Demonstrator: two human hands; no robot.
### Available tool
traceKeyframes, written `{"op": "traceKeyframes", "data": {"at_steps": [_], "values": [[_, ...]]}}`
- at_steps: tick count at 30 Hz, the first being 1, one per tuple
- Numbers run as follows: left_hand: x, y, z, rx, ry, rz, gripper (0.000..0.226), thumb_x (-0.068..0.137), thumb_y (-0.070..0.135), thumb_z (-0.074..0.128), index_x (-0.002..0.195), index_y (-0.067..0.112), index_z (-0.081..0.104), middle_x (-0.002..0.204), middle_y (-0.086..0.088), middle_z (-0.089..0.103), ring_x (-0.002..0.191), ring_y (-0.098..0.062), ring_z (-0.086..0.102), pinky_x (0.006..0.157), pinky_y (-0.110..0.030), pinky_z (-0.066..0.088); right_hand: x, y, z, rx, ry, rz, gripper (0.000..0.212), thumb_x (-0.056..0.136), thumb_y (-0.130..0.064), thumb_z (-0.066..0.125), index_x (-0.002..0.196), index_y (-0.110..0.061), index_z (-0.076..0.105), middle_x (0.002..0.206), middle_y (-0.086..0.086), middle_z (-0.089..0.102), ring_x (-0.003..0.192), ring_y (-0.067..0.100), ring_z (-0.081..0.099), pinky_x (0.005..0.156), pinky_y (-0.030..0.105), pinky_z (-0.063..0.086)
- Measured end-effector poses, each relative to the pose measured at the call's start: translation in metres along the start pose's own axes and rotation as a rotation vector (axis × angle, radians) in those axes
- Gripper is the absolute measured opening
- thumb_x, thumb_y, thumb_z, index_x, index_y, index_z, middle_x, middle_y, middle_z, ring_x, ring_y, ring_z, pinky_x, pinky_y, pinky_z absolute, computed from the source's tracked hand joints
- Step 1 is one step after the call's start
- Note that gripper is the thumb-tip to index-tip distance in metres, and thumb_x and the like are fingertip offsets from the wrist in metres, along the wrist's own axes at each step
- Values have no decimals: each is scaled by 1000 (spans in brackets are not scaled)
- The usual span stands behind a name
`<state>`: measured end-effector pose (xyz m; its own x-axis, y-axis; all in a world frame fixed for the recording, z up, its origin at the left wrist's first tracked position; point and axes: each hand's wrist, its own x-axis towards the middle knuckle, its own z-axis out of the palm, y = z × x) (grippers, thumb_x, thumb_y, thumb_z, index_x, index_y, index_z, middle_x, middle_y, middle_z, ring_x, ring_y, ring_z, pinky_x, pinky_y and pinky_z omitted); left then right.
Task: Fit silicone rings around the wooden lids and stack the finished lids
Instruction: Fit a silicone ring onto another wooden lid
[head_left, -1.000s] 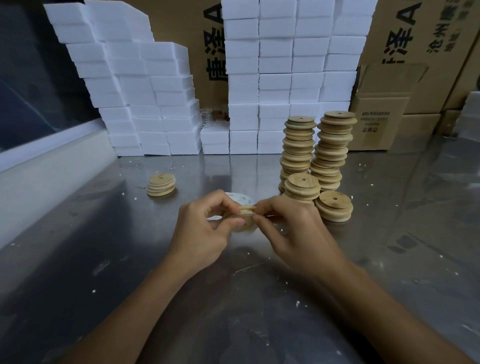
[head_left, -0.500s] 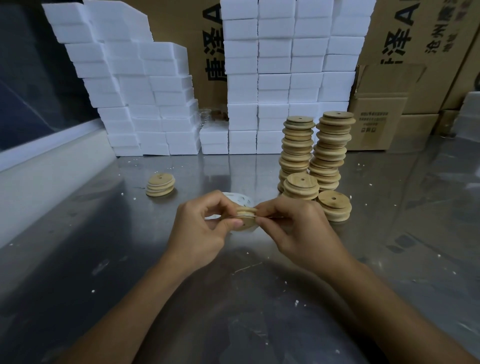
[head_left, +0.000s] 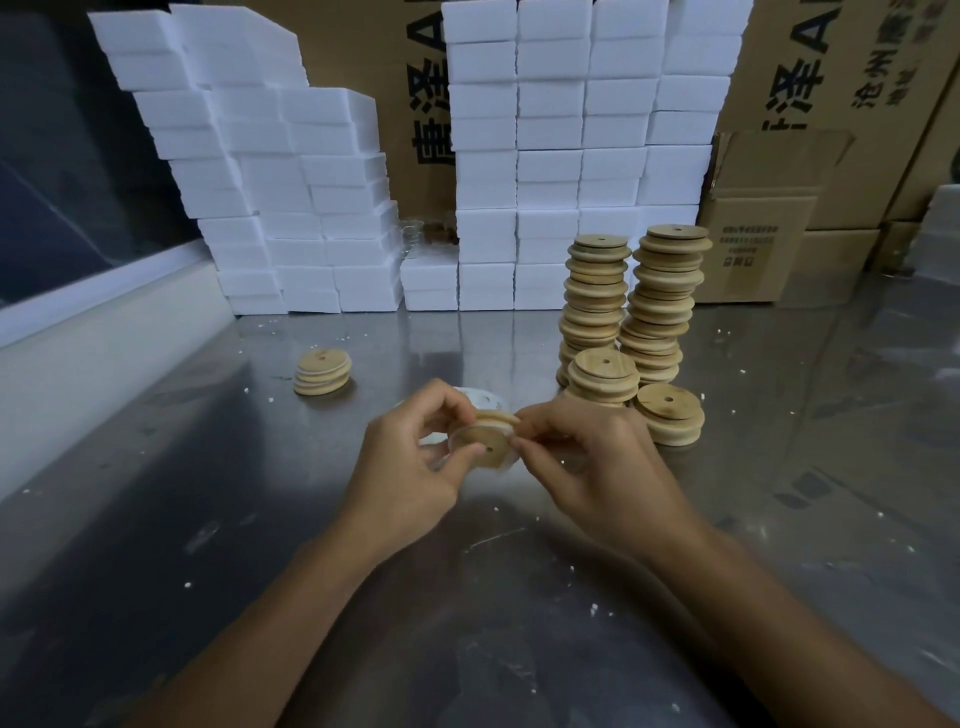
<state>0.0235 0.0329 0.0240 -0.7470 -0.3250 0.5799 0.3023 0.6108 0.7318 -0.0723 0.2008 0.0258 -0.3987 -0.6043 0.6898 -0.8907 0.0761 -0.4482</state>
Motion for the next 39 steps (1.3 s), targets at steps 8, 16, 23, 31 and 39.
{"op": "traceKeyframes", "data": {"at_steps": [8, 16, 23, 31, 39], "values": [[3, 0, -5, 222, -44, 171, 44, 77, -8, 68, 80, 31, 49, 81, 8, 57, 82, -17, 60, 64, -29, 54, 0, -2, 3, 16, -16, 13, 9, 85, -19, 67, 88, -14, 73, 89, 2, 74, 81, 16, 69, 68, 42, 57], [3, 3, -6, 289, -90, 265, 22, 76, 2, 67, 80, 18, 53, 79, 3, 58, 77, -16, 57, 61, -33, 47, 1, -3, 1, -51, -12, -2, 5, 78, -7, 72, 80, -12, 72, 83, 4, 74, 80, 18, 71, 66, 41, 58], [2, 1, -6, 182, -40, 177, 35, 76, 0, 69, 78, 29, 50, 80, 10, 59, 83, -17, 62, 69, -32, 55, 2, -4, -1, -55, 12, -8, 4, 81, -11, 74, 85, -12, 73, 85, -1, 73, 78, 11, 68, 68, 34, 57], [5, -3, -2, -68, 10, -7, 34, 71, -2, 74, 74, 23, 52, 75, 12, 60, 77, -10, 65, 68, -19, 51, 1, -1, -1, 135, 53, 103, 11, 80, -9, 74, 81, -19, 72, 86, -8, 74, 81, 3, 70, 72, 13, 53], [1, 0, -3, -9, -62, 5, 41, 77, 4, 78, 102, 34, 64, 90, 14, 67, 91, -10, 67, 68, -18, 55, 0, -4, 0, 90, -25, 69, 5, 86, -22, 67, 86, -20, 72, 83, -9, 72, 79, 2, 68, 71, 12, 52]]}}
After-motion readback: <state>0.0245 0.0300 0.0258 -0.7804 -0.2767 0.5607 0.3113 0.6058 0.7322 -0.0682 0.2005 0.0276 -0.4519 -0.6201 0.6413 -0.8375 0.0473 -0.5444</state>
